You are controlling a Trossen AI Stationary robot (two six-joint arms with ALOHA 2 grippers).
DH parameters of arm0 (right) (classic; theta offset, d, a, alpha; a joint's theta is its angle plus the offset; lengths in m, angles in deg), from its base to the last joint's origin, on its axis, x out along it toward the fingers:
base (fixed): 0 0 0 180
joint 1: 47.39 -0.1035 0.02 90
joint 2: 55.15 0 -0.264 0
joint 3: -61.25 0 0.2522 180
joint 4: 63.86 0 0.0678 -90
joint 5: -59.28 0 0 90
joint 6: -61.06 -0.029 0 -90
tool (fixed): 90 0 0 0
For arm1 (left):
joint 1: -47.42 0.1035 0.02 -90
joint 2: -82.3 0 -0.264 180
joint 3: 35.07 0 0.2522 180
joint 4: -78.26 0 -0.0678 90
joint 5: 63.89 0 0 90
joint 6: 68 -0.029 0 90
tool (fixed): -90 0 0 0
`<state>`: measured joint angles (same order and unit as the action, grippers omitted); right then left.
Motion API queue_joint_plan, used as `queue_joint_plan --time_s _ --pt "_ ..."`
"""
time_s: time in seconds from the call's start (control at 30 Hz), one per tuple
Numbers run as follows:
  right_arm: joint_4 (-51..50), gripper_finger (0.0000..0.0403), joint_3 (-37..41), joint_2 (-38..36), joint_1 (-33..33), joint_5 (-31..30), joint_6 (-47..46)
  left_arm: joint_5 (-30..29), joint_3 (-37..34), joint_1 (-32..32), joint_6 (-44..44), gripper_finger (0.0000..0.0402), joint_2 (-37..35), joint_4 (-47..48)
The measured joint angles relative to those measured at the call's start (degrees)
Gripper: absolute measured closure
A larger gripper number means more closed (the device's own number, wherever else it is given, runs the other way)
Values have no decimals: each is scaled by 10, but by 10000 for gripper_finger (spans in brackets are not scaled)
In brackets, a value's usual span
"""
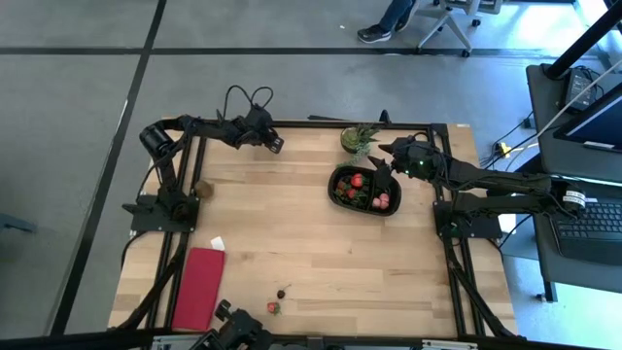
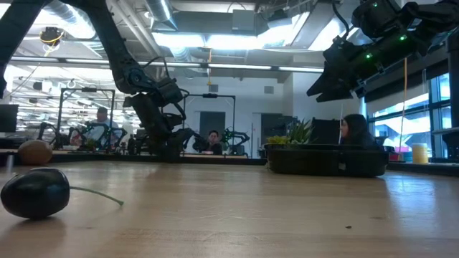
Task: Pick and placing Produce into tupperware
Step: Put the blueberry into the of the black bin
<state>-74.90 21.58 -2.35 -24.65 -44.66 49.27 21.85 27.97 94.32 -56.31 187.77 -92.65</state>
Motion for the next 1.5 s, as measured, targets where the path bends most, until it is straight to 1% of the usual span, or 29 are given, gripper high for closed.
queue_joint_plan --time_s 0.43,0.77,0.83,0.97,1.07,1.1,1.23,1.33,1.4,1.5 --pt "0 135 0 0 0 0 0 11 0 0 0 325 0 -1" --pt "0 135 0 0 0 0 0 19 0 0 -3 355 -1 -1" --pt "0 135 0 0 0 0 0 19 0 0 -15 361 -1 -2" --pt "0 135 0 0 0 0 0 40 -1 -1 -18 372 -9 -2" --pt "0 135 0 0 0 0 0 102 -2 -2 -22 379 -21 4" --pt "0 135 0 0 0 0 0 132 -2 -2 -22 383 -29 2" --pt "-1 135 0 0 0 0 0 284 -2 -4 -22 400 -53 -4" --pt "0 135 0 0 0 0 0 384 -2 -19 -14 399 -60 -25" --pt "-1 135 0 0 0 0 0 417 -1 -35 -14 397 -61 -47" --pt "-1 135 0 0 0 0 0 410 -1 -60 -15 401 -61 -61"
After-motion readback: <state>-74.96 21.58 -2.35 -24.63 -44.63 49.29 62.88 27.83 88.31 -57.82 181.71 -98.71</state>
